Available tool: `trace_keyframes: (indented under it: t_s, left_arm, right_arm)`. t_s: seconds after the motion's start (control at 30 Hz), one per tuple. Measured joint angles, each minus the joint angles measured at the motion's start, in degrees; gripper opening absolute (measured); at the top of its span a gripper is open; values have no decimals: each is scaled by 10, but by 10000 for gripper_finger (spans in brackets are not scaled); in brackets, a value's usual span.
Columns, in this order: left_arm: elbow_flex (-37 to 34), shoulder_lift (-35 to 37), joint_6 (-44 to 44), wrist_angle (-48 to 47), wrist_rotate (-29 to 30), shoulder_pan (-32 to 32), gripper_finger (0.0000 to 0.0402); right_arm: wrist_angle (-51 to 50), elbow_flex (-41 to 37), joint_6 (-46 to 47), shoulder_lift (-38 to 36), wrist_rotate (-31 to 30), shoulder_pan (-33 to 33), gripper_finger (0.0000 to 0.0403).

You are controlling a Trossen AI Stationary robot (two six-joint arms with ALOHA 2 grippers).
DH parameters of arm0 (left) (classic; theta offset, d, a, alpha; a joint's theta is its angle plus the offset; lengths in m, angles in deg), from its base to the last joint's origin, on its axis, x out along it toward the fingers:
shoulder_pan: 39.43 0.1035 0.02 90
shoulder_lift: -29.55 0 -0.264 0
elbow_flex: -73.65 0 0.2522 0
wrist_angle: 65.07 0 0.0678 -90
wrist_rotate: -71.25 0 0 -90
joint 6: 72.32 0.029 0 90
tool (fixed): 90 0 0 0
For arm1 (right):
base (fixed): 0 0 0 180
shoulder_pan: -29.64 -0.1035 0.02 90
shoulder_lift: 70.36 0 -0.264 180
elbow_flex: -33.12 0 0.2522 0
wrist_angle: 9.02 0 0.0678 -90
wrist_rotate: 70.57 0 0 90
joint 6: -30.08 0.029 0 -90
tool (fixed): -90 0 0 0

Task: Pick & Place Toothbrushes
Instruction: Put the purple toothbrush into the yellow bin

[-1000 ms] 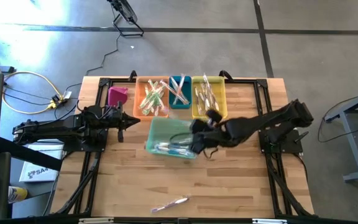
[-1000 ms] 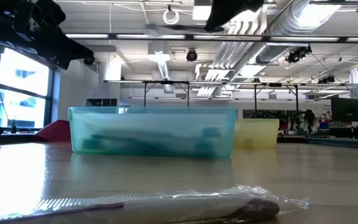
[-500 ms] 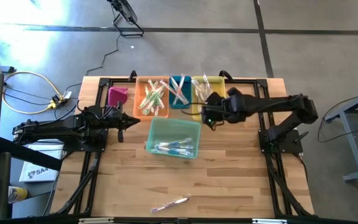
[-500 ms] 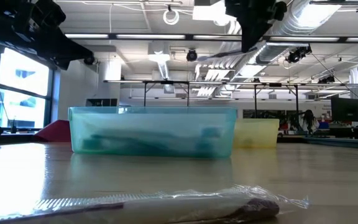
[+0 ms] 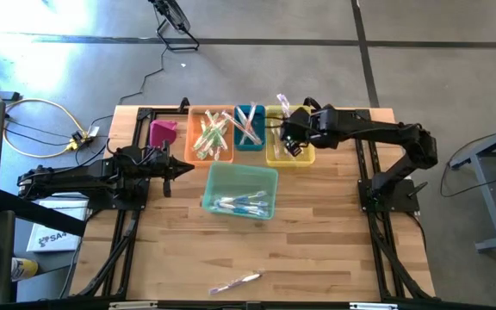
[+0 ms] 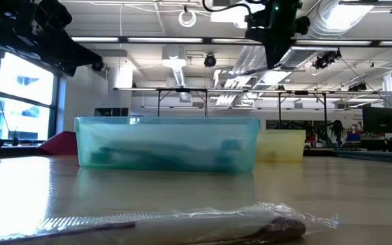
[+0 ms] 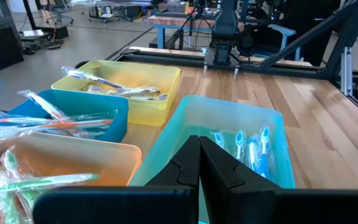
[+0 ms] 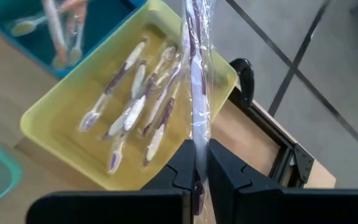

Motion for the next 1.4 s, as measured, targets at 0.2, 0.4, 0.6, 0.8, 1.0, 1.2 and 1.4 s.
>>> trace_keyframes:
  t_s: [0.2,0.4,0.6,0.8,1.0,1.2,1.4]
  left_arm:
    - [0,0,0,0,0,0,0]
    - [0,0,0,0,0,0,0]
    - [0,0,0,0,0,0,0]
    - [1,0,11,0,0,0,0]
    - [1,0,31,0,0,0,0]
    - [1,0,51,0,1,0,0]
    - [1,0,51,0,1,0,0]
  right_arm:
    - [76,-45,-39,0,36,33,14]
    - [185,-141,-68,1,65,62,14]
    - [288,-237,-76,0,93,95,14]
    - [415,-312,-91,1,155,120,14]
    - [452,-341,-94,1,167,135,14]
    - [458,-343,-101,1,190,145,39]
    - [482,-344,-104,0,188,145,87]
